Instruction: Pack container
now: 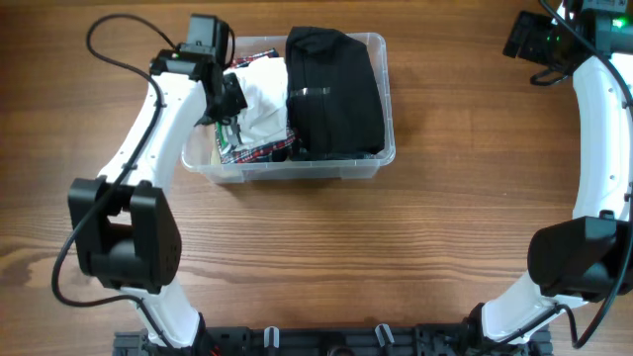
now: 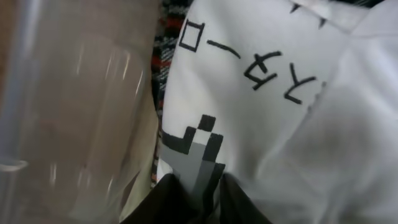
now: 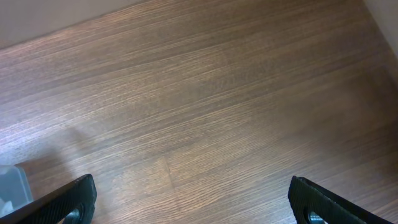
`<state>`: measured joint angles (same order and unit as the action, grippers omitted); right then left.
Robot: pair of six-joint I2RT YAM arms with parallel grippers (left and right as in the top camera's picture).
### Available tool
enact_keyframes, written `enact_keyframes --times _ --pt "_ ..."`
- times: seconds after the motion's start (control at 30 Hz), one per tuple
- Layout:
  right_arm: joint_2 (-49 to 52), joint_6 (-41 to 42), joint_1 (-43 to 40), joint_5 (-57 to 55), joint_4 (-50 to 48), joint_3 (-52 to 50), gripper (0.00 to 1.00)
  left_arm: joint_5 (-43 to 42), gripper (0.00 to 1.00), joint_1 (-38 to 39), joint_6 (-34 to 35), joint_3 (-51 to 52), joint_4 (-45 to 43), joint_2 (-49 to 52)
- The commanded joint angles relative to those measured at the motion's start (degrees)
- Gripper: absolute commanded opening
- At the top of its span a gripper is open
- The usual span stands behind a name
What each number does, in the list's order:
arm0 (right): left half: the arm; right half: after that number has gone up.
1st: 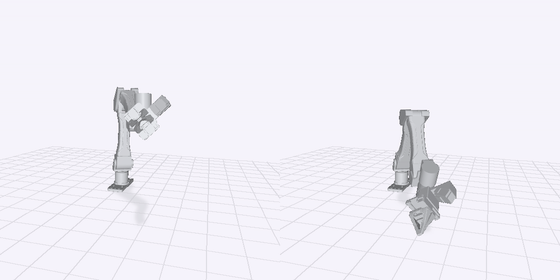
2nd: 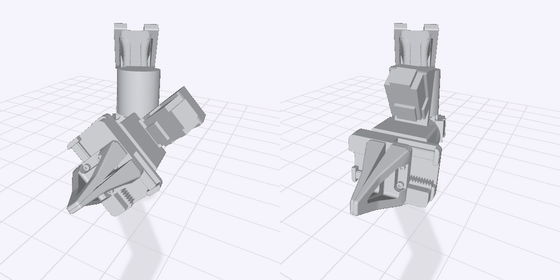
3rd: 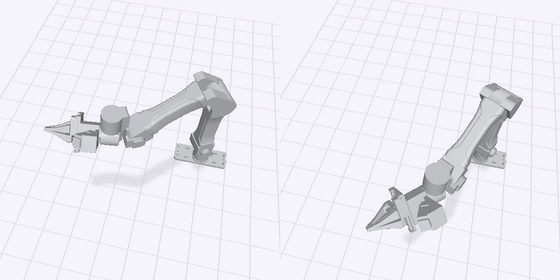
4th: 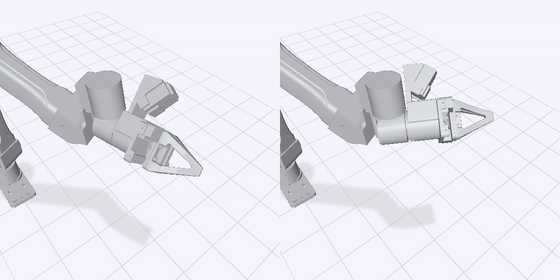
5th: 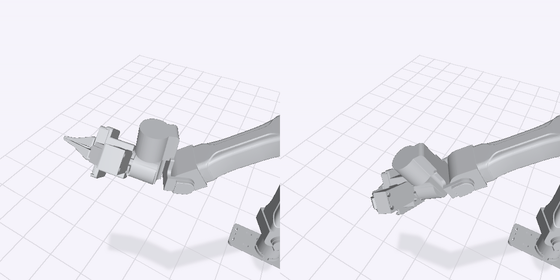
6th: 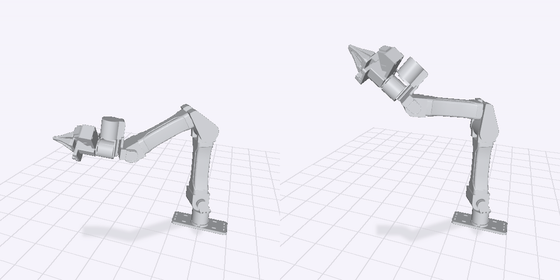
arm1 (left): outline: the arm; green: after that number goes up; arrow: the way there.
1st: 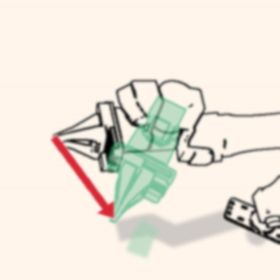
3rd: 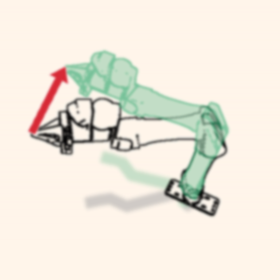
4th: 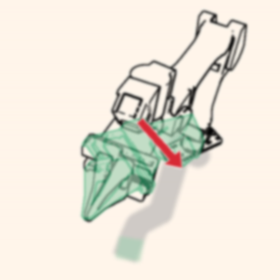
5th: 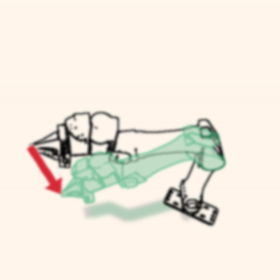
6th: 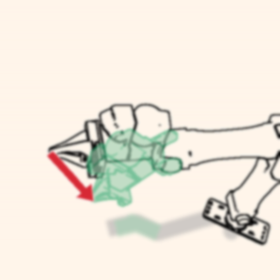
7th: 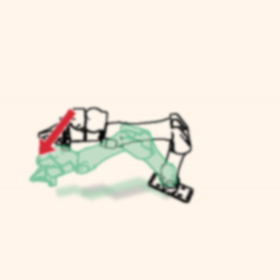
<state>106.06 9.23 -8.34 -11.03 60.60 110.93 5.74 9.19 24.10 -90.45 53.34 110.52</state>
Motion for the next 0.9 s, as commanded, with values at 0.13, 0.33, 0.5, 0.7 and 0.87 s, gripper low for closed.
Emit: enact_keyframes --times 0.13,0.33,0.5,0.7,0.87 --pt "0.4 -0.2 0.1 -1.0 -0.1 0.0 1.00 1.2 0.16 -0.9 0.9 -0.6 -0.6 -3.5" --pt "0.4 -0.2 0.1 -1.0 -0.1 0.0 1.00 -5.0 0.25 0.5 0.8 -1.0 -0.8 -10.4" --pt "0.4 -0.2 0.1 -1.0 -0.1 0.0 1.00 -6.8 0.27 3.5 0.9 0.3 -0.4 -9.8" --pt "0.4 -0.2 0.1 -1.0 -0.1 0.0 1.00 -10.1 0.27 7.5 0.8 4.9 -2.4 -7.6" --pt "0.4 -0.2 0.1 -1.0 -0.1 0.0 1.00 -10.0 0.27 9.6 0.8 8.4 -6.0 -6.0"
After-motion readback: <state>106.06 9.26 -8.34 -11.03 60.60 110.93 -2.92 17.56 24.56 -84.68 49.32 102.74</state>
